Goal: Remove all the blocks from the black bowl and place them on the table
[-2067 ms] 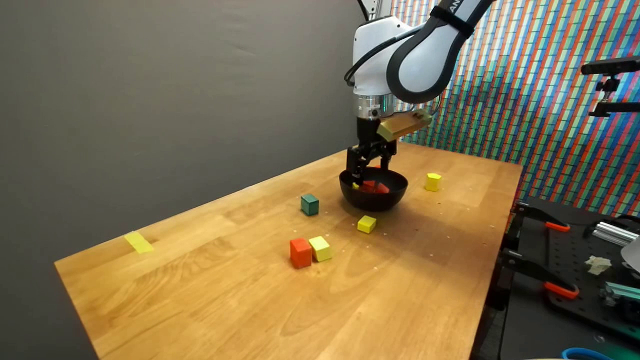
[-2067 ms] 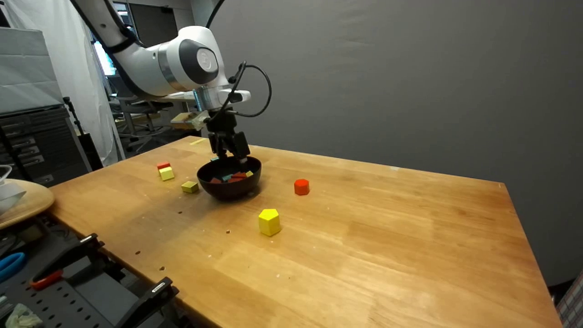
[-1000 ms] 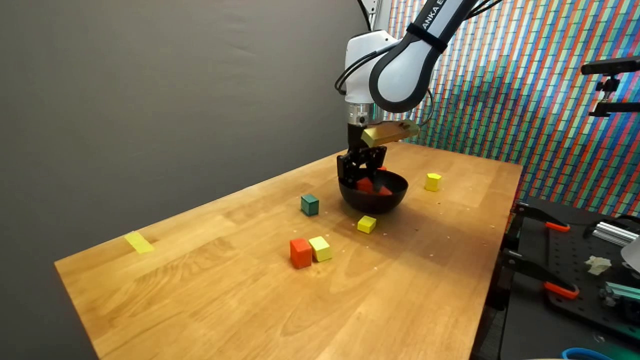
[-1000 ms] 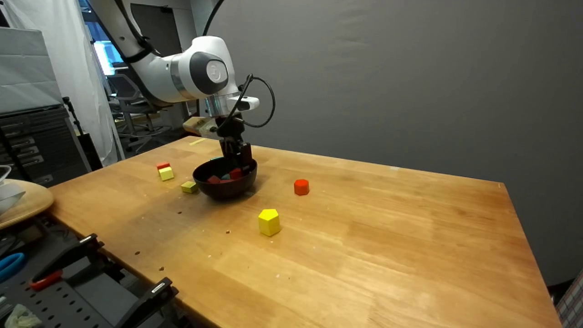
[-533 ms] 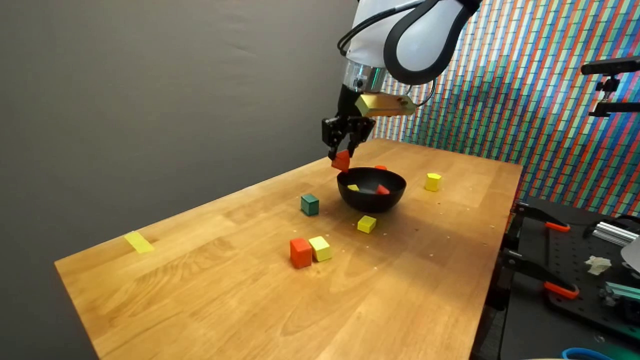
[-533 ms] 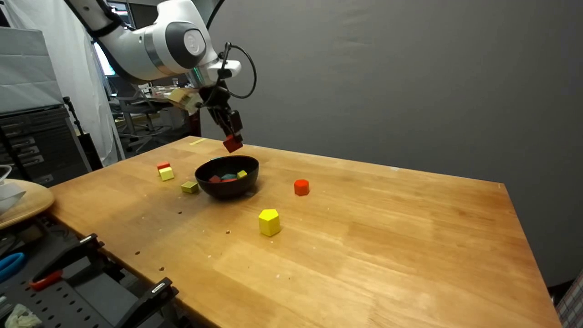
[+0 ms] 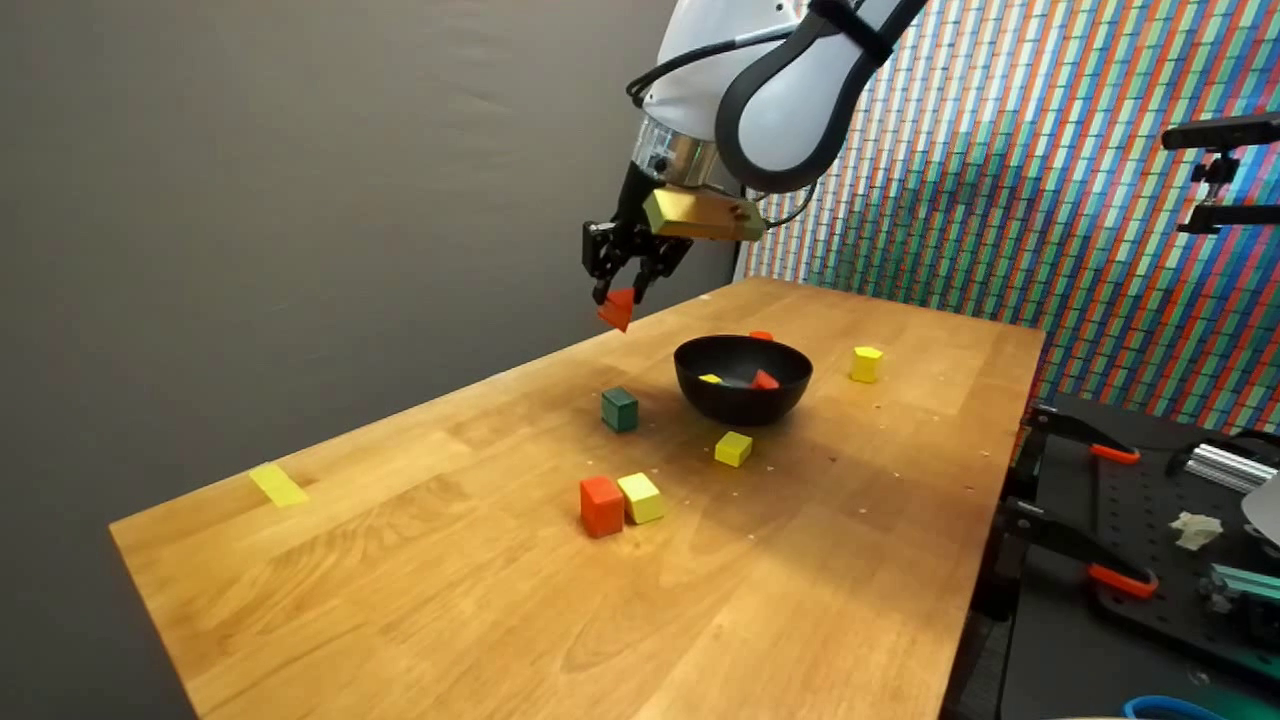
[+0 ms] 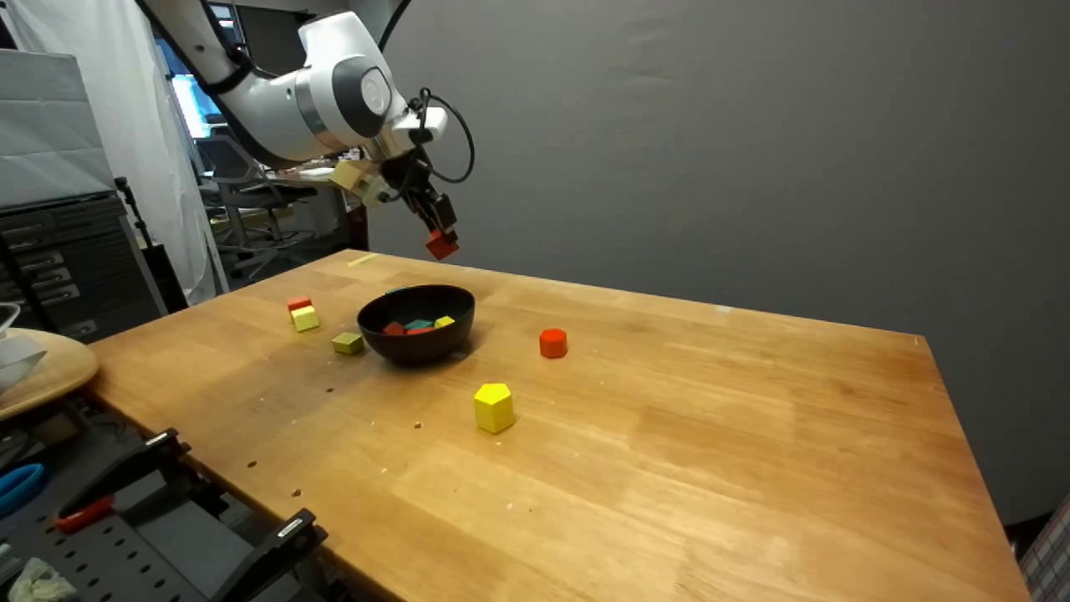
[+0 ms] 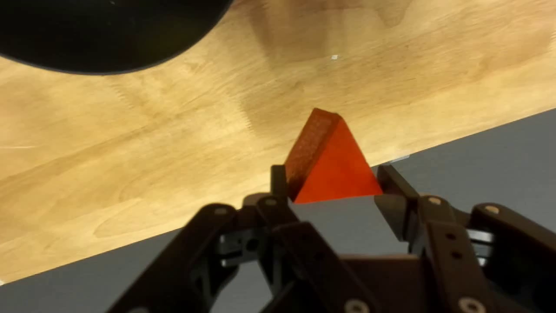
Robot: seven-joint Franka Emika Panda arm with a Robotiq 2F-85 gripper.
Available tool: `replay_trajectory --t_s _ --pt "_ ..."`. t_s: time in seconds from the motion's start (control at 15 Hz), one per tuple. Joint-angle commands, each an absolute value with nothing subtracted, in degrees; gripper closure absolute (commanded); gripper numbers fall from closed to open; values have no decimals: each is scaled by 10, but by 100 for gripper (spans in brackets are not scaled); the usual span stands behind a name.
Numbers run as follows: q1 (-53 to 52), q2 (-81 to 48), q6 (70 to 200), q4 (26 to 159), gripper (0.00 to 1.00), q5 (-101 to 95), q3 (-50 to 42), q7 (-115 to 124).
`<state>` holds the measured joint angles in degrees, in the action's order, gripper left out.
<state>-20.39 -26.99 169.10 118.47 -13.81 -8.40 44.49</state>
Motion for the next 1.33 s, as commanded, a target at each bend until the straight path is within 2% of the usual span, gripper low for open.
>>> replay_trajectory --t_s 0.0,0.27,0.33,0.4,0.6,1.0,1.27 --pt "-200 -384 1683 1066 70 -85 -76 422" --pt "-177 -454 1652 990 70 -26 -47 385" --pt "-174 -457 1641 985 34 -15 -43 375" --pt "-175 -456 1628 983 20 -7 -44 369" --pt "-196 -387 1576 1045 0 -7 -63 374" --pt "-212 -218 1534 1216 0 -44 -87 406" --pt "-153 -139 1552 1340 0 -17 -64 385"
